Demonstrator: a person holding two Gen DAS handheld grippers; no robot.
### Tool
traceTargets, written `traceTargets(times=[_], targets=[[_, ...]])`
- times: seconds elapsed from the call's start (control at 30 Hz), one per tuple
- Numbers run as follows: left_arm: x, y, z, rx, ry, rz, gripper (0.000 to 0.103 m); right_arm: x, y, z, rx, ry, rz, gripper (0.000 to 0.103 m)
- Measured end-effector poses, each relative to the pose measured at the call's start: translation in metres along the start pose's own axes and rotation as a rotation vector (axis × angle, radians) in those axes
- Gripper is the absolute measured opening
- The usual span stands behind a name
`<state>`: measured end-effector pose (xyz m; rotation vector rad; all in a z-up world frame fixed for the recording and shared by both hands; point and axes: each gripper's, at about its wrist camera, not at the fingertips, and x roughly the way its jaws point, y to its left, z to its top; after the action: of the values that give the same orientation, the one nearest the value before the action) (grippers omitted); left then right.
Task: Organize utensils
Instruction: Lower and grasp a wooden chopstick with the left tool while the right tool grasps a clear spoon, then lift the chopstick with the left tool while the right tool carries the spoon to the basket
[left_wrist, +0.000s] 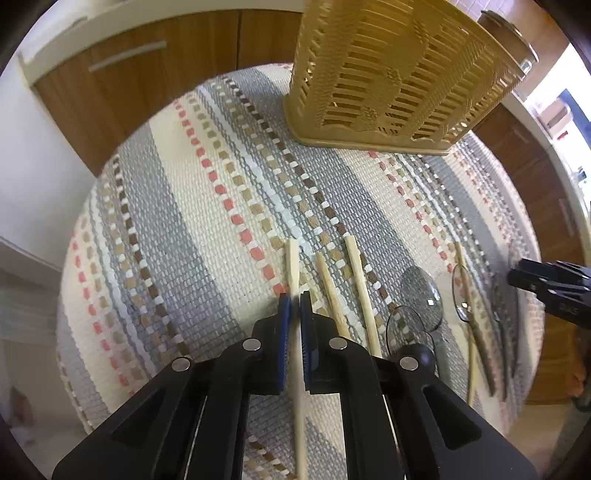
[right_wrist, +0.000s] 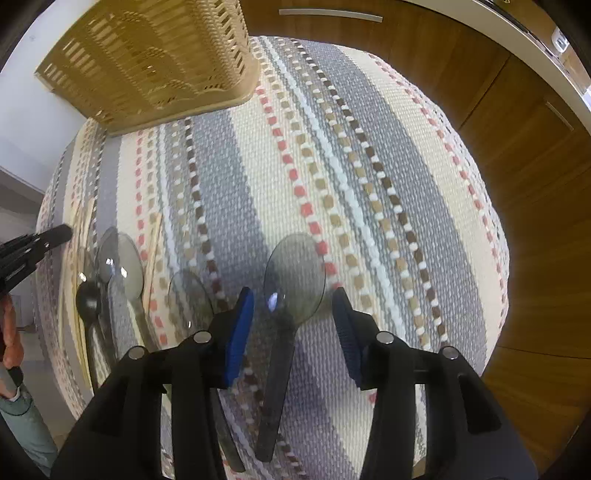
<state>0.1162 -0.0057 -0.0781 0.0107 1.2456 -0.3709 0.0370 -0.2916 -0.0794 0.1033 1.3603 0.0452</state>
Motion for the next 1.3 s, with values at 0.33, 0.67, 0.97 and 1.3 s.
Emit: traceTargets(times=[0.33, 0.67, 0.97, 1.3], targets=[[0.001, -0.006, 0.007, 0.051, 0.040, 0.042, 0.039, 0.013, 0.024, 0.032, -0.005, 0.046, -0.046, 0.044], [0.000, -0.014, 0.004, 0.118, 0.011, 0.136, 0.004, 0.015, 0.045, 0.029, -0.067, 0.020, -0.073, 0.030], [-0.095, -0.017, -0.014, 0.122, -0.348, 0.046, 0.004, -0.046, 0.065, 0.004, -0.123, -0.210, 0.011, 0.030], [-0.200, -0.052, -0.001, 0.115, -0.771, -0.014, 0.004, -0.162, 0.072, 0.001, -0.148, -0.637, 0.066, 0.030]])
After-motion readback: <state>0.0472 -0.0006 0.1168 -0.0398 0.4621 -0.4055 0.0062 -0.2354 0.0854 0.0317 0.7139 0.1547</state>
